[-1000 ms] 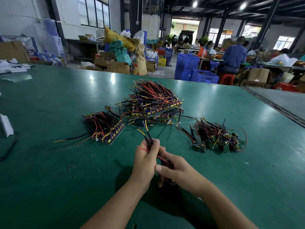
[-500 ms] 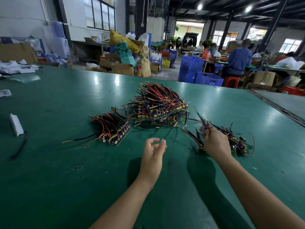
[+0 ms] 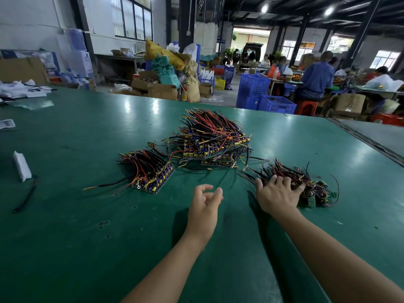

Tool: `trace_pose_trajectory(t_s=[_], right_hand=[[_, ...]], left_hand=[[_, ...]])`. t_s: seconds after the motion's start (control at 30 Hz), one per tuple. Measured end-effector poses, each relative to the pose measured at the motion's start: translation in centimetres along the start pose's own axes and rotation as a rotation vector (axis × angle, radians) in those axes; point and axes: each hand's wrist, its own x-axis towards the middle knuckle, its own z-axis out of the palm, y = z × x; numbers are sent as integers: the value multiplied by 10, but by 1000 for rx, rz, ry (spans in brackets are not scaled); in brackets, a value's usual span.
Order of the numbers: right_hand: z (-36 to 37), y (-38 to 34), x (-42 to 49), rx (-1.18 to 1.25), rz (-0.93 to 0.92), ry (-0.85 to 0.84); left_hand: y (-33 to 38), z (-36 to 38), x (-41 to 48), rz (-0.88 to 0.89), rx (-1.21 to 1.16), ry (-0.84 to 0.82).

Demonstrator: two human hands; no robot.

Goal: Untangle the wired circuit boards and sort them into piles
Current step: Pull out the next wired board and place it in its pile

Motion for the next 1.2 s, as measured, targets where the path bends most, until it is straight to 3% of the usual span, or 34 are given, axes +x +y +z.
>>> trace_pose_trajectory(t_s=[0.13,0.27,0.4,0.5,0.7,0.93,1.1,1.2], right_hand=[[-9,-14,-17,27,-31,105],[-6,-37,-55,171,-179,183],[10,-50,-94,375,-568,68],[17,-50,-106,274,-781,-70],[20,-54,-101,155,-747,-167],[21,-62,-103,194,-618,-199],[17,-62,-105,210,-586,-218],[15,-63,-107,212,-535,-225]], left_hand=[[-3,0,3,6,1,30],[-10,-3,4,42,33,105],[-11,-5,6,142,140,221],[-10,-9,4,169,213,295],[-12,-10,6,185,394,312],[-6,-68,59,271,1454,293],[15,-123,108,-190,1607,217],[13,-128,112,-289,1491,138]])
